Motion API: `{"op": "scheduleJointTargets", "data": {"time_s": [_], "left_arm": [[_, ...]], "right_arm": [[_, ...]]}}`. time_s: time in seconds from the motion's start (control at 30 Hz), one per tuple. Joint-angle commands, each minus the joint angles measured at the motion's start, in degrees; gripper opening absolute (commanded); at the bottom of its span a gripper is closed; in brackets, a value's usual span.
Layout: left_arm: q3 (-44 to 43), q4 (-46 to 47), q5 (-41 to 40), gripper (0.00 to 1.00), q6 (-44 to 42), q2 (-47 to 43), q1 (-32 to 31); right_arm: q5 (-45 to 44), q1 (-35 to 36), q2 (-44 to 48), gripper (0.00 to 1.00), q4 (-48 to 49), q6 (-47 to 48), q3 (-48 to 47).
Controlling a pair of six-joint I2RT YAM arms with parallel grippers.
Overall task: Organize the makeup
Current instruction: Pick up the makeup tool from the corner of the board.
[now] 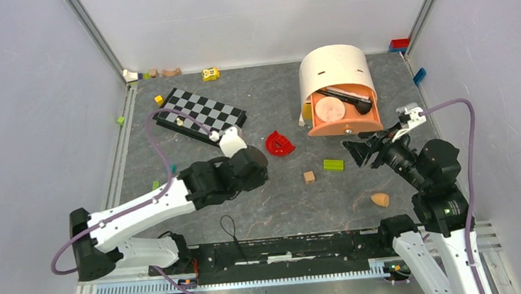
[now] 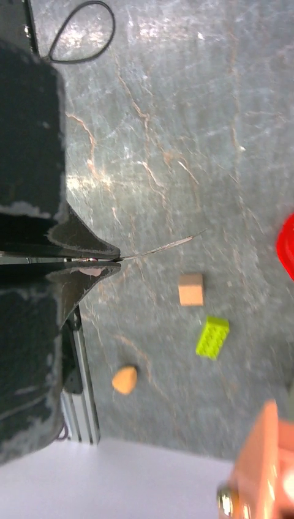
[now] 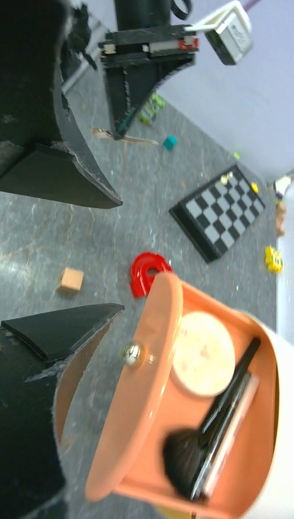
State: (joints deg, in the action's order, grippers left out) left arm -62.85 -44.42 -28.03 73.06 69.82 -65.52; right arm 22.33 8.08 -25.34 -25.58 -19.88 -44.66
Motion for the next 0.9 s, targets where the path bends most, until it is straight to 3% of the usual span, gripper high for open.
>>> {"op": "scheduleJointTargets", "data": {"time_s": [0.0,0.13,0.37,0.57,0.87], "left_arm": [[-5.8,3.9,-4.6,0.03,-7.7,-3.4,0.3],[-9.1,6.0,-4.1,0.02,-11.8,-3.9,0.3],[-10.9,7.1,-4.5,0.02,-13.8,-3.8,0.3],[-11.4,5.2,-6.9,0.02,-14.1,-4.2,0.2],[-12.0,4.7,-7.2,0.03,-14.0,-5.2,0.5]], "right_arm": [[9.1,-0.2,0.0,0.65,7.2,-6.1,1.4],[15.6,-0.2,-1.5,0.65,12.7,-10.0,2.9],[14.9,2.0,-7.5,0.65,12.2,-7.6,0.4],[1.4,18.5,-17.8,0.65,7.3,-0.2,-7.9],[-7.9,35.8,-22.1,0.6,19.5,-6.2,-4.1]]}}
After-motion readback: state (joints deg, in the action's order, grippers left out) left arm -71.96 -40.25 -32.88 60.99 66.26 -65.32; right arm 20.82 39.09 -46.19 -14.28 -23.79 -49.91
